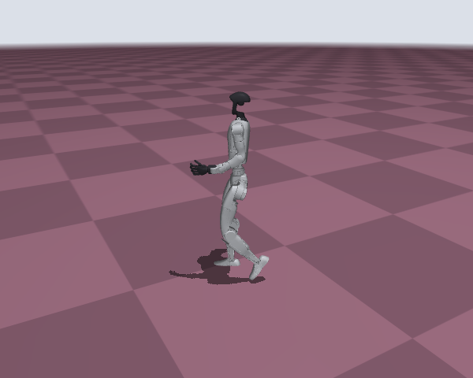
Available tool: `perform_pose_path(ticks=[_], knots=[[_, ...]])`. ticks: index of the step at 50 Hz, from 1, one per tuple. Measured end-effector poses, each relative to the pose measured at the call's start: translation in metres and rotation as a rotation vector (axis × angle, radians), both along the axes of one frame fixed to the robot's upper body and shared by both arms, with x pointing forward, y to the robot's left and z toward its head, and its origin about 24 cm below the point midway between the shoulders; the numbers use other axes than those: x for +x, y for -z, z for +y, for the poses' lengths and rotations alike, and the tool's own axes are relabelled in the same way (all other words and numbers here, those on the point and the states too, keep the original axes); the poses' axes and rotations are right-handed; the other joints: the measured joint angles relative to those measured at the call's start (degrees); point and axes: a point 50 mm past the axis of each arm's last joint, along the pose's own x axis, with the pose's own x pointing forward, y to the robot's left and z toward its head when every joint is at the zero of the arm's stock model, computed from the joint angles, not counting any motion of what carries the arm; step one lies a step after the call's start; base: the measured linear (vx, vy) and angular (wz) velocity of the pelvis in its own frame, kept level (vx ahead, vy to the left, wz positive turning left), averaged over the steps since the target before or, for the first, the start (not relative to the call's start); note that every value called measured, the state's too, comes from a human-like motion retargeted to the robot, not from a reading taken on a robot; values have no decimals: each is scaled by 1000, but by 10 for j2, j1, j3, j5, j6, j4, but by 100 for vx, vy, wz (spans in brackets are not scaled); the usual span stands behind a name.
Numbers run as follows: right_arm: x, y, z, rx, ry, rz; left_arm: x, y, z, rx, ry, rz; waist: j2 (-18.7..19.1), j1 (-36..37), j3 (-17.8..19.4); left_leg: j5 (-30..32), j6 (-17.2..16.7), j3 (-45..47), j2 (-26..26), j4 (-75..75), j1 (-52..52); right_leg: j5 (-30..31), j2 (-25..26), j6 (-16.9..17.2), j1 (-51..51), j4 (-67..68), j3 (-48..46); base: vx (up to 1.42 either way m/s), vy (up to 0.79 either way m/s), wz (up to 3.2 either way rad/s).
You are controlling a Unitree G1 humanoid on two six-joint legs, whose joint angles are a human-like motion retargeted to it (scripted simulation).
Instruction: Walk run
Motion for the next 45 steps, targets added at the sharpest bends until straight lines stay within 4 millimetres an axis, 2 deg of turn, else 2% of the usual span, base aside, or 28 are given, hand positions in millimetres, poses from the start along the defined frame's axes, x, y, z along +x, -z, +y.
perform_pose_path(ticks=[2, 4, 8, 12, 15, 16, 18, 20, 23, 25, 27, 28, 30, 32, 35, 38, 41, 45], knots=[[34, -5, -7, -18, -17, -118, -1, 0, -2, -7, -1, 0, -11, 29, 3, -64, -9, 24, -12, 12, -49, -4, 2, -10, 18, -9, -5, 50, -23, -24], [67, -13, -12, -25, -34, -242, -1, 0, -3, -8, -2, -2, -10, 44, 4, -103, -6, 48, -4, -12, -90, -10, 15, -20, 34, -16, -14, 53, -22, 17], [117, -34, -19, -33, -60, -457, -2, -1, -5, -2, 0, -2, 7, 58, 7, -122, 48, 100, 23, -165, -128, -29, 56, -35, 72, -28, -49, 56, -19, 58], [143, -47, -20, -35, -68, -570, -5, 0, -6, -9, -13, 7, 19, 71, 8, -124, 67, 128, 0, -373, -127, -47, 93, -40, 111, -34, -79, 56, -16, 51], [146, -48, -16, -19, -73, -587, -8, 2, -5, -8, -25, 15, 14, 76, 3, -144, 87, 205, -18, -487, -103, -54, 105, -36, 138, -32, -111, 70, -15, 54], [143, -45, -14, -12, -77, -577, -9, 2, -4, -8, -29, 19, 8, 77, 2, -133, 108, 224, -25, -505, -91, -50, 104, -33, 145, -27, -112, 82, -12, 50], [133, -38, -8, 5, -87, -538, -12, 5, -3, -10, -40, 34, -4, 86, -3, -124, 140, 241, -35, -518, -65, -32, 101, -19, 156, -9, -109, 76, -10, 9], [116, -28, -1, 25, -105, -471, -15, 9, -1, -14, -52, 56, -13, 105, -9, -91, 148, 265, -28, -514, -51, 9, 96, 7, 167, 18, -105, 86, -14, -32], [78, -11, 12, 47, -123, -329, -17, 13, 2, -20, -69, 78, -20, 115, -18, -95, 148, 175, -28, -493, -41, 157, 102, 52, 171, 79, -108, 85, -24, 17], [48, -1, 20, 51, -128, -230, -16, 13, 3, -24, -75, 82, 1, 103, -18, -117, 148, 148, -11, -477, -24, 255, 122, 74, 142, 163, -90, 89, 4, 111], [18, 5, 26, 54, -124, -130, -12, 10, 3, -23, -73, 71, 31, 85, -11, -135, 148, 125, 3, -475, 6, 300, 134, 72, 97, 278, -101, 77, 13, 143], [3, 7, 27, 56, -118, -79, -9, 8, 2, -21, -66, 61, 41, 81, -8, -141, 148, 113, 5, -475, 18, 300, 144, 83, 73, 324, -78, 75, 12, 136], [-24, 9, 31, 61, -100, 18, 0, 4, -2, -20, -46, 40, 57, 77, -5, -147, 148, 93, 3, -480, 37, 235, 172, 90, 21, 383, -22, 68, 9, 139], [-53, 9, 37, 72, -73, 101, 9, 0, -5, -15, -25, 22, 63, 66, -2, -149, 147, 68, -10, -488, 59, 175, 178, 86, -17, 396, 17, 59, 6, 172], [-95, 7, 51, 103, -25, 206, 17, -8, -11, 7, 8, -16, 75, 32, 0, -150, 145, 0, -28, -501, 90, 94, 143, 60, -52, 352, 28, 53, 0, 217], [-131, 1, 66, 147, 37, 307, 20, -14, -13, 31, 45, -57, 69, 2, 0, -154, 146, -66, -55, -507, 118, 79, 79, 47, -64, 229, 25, 84, -16, 208], [-154, -5, 79, 206, 97, 394, 22, -17, -14, 39, 74, -75, 47, -22, 6, -163, 144, -124, -90, -505, 154, 72, 38, 52, -77, 102, 57, 68, -19, 180], [-166, -8, 88, 266, 116, 454, 24, -18, -11, 50, 79, -80, 31, -31, 19, -172, 135, -179, -107, -508, 211, 38, 37, 59, -105, -29, 122, 64, -24, 112]])
